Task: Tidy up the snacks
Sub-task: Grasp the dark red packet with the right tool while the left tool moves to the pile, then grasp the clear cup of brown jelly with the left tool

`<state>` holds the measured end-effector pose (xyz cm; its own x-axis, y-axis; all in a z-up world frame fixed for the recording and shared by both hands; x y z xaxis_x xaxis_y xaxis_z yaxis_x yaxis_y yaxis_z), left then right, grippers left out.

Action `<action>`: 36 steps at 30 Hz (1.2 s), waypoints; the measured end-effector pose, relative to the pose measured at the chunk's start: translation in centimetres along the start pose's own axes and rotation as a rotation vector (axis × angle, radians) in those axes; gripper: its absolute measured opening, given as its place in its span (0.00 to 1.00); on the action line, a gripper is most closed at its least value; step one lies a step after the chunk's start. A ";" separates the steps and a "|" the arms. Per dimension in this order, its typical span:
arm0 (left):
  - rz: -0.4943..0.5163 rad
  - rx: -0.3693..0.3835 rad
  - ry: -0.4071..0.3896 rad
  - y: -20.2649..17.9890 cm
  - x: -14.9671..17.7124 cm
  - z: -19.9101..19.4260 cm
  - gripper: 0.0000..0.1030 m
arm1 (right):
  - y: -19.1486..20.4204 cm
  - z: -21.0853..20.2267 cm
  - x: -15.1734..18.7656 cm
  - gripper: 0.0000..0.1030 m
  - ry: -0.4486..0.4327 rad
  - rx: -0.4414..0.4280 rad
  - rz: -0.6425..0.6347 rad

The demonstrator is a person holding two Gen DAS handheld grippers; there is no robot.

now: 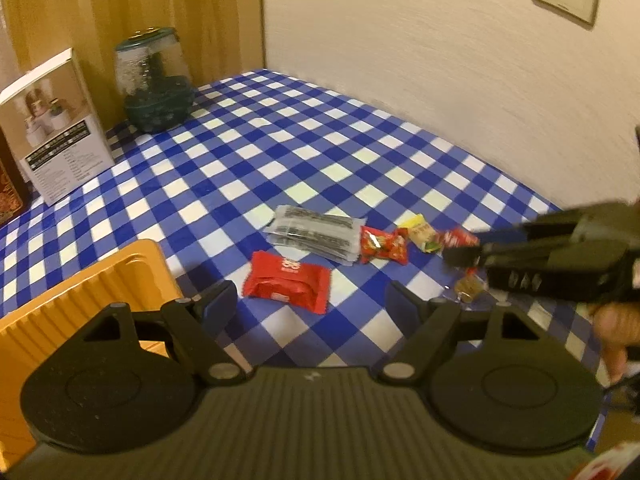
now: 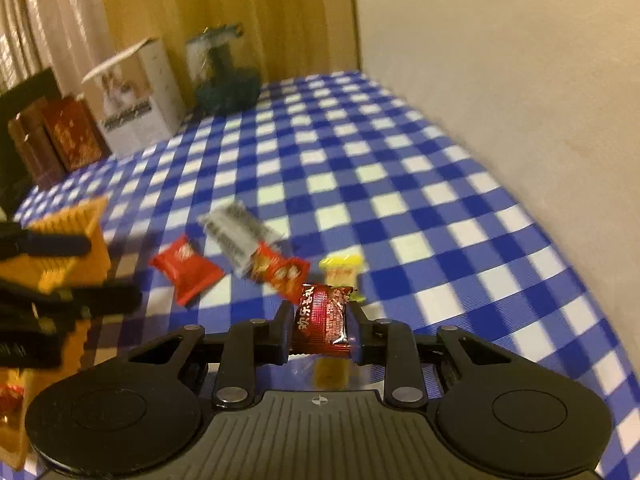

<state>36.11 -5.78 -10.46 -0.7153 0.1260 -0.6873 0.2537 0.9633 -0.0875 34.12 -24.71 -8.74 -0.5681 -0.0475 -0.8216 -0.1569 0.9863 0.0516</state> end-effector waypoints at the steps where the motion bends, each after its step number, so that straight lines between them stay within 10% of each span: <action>1: 0.006 0.005 0.001 -0.2 0.1 0.0 0.77 | -0.4 -0.4 -0.2 0.27 -0.011 0.001 0.014; 11: 0.085 0.071 0.023 -3.9 0.5 0.9 0.75 | -3.5 -1.9 -0.4 0.27 -0.033 0.025 0.098; 36: 0.442 0.211 0.199 -12.8 2.2 8.4 0.32 | -7.3 -3.8 1.5 0.27 0.013 0.058 0.178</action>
<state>36.77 -19.83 -16.91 -0.6149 0.5722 -0.5427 0.6703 0.7417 0.0224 31.37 -32.61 -8.19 -0.5933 0.1266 -0.7950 -0.0066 0.9868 0.1620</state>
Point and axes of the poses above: each gripper's, at about its wrist camera, not at the fingertips, and z roughly the way its jaws point, y to its left, x to its underside, the point moved 5 cm from there along z, roughly the way its jaws point, and after that the axes turned 9 degrees about -z, right-handed, at the moved point
